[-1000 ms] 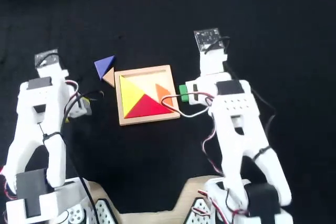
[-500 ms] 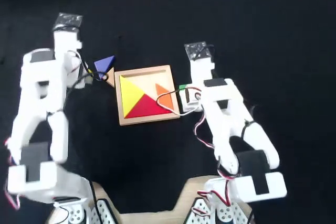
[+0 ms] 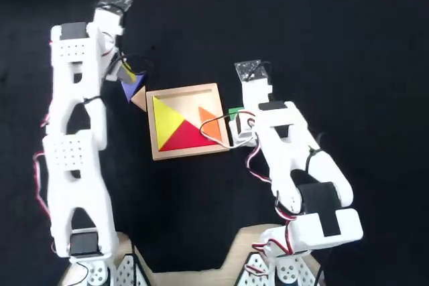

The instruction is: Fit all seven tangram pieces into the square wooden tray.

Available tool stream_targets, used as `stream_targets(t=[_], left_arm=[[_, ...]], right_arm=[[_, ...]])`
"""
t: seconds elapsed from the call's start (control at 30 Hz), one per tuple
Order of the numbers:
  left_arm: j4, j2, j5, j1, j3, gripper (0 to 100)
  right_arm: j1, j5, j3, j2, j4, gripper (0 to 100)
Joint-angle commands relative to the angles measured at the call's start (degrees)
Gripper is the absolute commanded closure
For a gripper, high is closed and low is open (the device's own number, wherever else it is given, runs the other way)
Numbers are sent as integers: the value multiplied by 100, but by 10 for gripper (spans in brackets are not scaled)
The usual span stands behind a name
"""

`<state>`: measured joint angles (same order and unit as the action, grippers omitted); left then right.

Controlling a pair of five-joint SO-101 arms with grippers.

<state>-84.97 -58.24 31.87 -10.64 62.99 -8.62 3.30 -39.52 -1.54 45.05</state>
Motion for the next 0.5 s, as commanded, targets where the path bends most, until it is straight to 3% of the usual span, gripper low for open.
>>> stream_targets(t=[0.0,0.2,0.47], left_arm=[[-352,-695,79,180,1780,682],[-651,-1925,-132,215,3248,683],[-633,-2215,-132,119,3213,683]], right_arm=[[-97,26,400,4,-79,987],[-97,26,400,4,-79,987],[-97,26,400,4,-79,987]])
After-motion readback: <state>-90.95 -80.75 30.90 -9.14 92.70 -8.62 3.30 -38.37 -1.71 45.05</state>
